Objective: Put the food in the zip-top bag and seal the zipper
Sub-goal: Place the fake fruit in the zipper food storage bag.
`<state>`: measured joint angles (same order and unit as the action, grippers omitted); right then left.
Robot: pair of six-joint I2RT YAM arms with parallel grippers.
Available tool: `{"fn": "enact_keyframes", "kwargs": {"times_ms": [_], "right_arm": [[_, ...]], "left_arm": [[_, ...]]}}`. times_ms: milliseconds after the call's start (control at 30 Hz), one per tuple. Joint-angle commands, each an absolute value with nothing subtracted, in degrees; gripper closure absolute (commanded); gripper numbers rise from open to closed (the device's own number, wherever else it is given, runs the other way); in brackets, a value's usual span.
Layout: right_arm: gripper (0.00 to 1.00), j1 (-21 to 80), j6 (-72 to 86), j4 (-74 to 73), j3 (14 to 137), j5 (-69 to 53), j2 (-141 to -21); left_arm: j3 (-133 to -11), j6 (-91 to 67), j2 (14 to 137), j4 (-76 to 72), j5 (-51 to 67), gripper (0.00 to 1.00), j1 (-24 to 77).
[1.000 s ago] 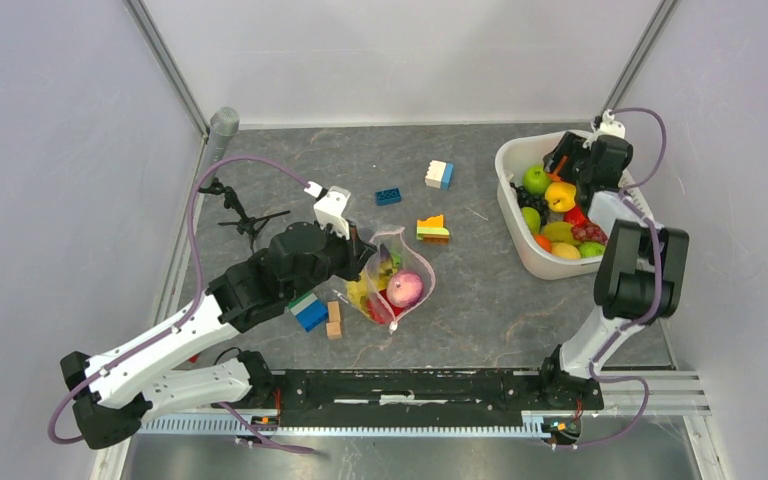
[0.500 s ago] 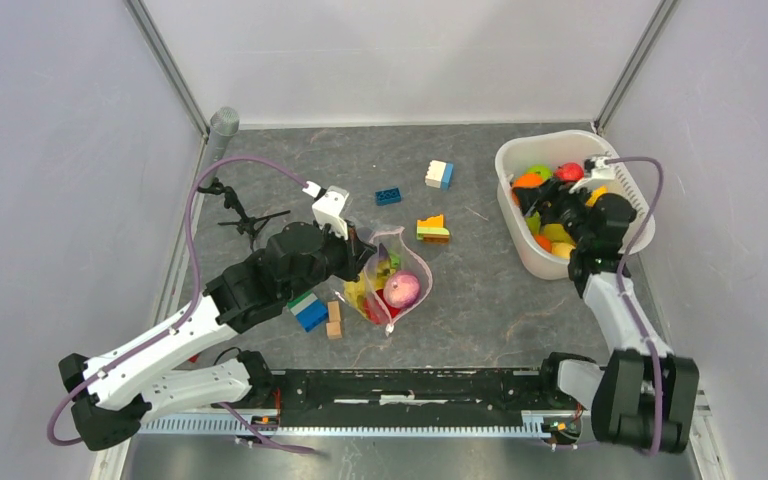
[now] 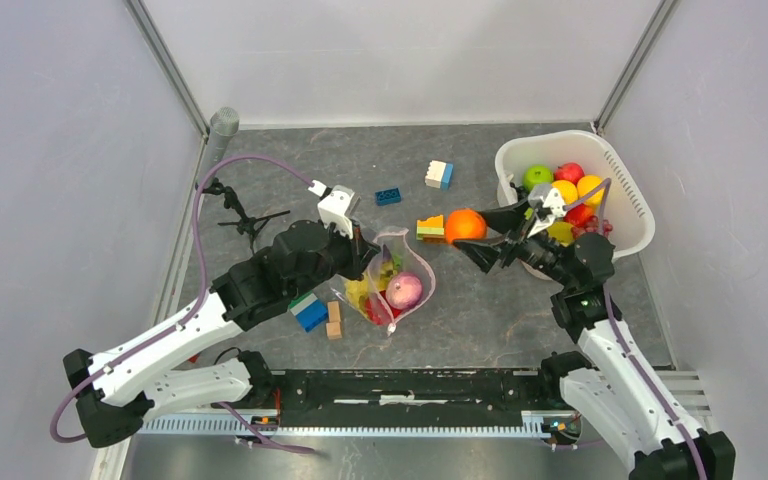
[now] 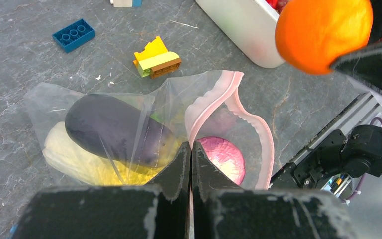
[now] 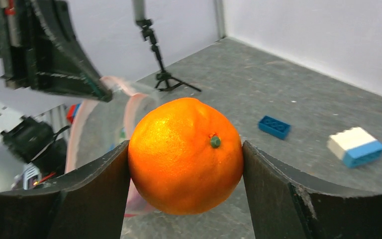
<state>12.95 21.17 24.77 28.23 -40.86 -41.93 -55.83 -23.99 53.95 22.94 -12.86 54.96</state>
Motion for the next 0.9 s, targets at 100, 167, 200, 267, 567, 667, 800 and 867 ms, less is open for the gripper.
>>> {"fn": "enact_keyframes", "kwargs": {"times_ms": [100, 167, 200, 267, 567, 667, 800, 867], "right_arm": [[0.51, 25.6, 17.2, 24.5, 32.9, -46.0, -43.2], [0.51, 30.5, 14.4, 22.3, 33.9, -44.2, -43.9], [0.51, 33.3, 12.8, 20.8, 34.7, -42.9, -44.5], [0.51, 38.1, 8.6, 17.7, 36.1, -40.1, -45.7], [0.53, 52.1, -3.5, 2.1, 44.8, -13.3, -55.2], [0.53, 53.9, -5.4, 2.0, 45.2, -8.7, -55.8], [0.52, 58.1, -8.6, 1.6, 46.1, 2.5, -57.4], [0.51, 59.7, -9.5, 3.3, 45.8, 6.9, -58.2]], "left_arm": [[-56.0, -23.7, 53.8, 19.6, -12.5, 0.97, 54.5], [-56.5, -23.6, 54.2, 19.7, -12.3, 0.97, 54.6], [-56.7, -23.5, 54.3, 19.7, -12.2, 0.97, 54.5], [-57.0, -23.4, 54.7, 19.7, -12.1, 0.97, 54.5], [-58.1, -23.9, 54.6, 19.8, -10.5, 0.97, 54.5], [-58.2, -23.9, 53.9, 20.2, -10.7, 0.97, 54.6], [-58.7, -23.8, 53.4, 20.7, -10.7, 0.97, 54.6], [-59.0, -23.8, 53.3, 20.6, -10.2, 0.97, 54.6]]}}
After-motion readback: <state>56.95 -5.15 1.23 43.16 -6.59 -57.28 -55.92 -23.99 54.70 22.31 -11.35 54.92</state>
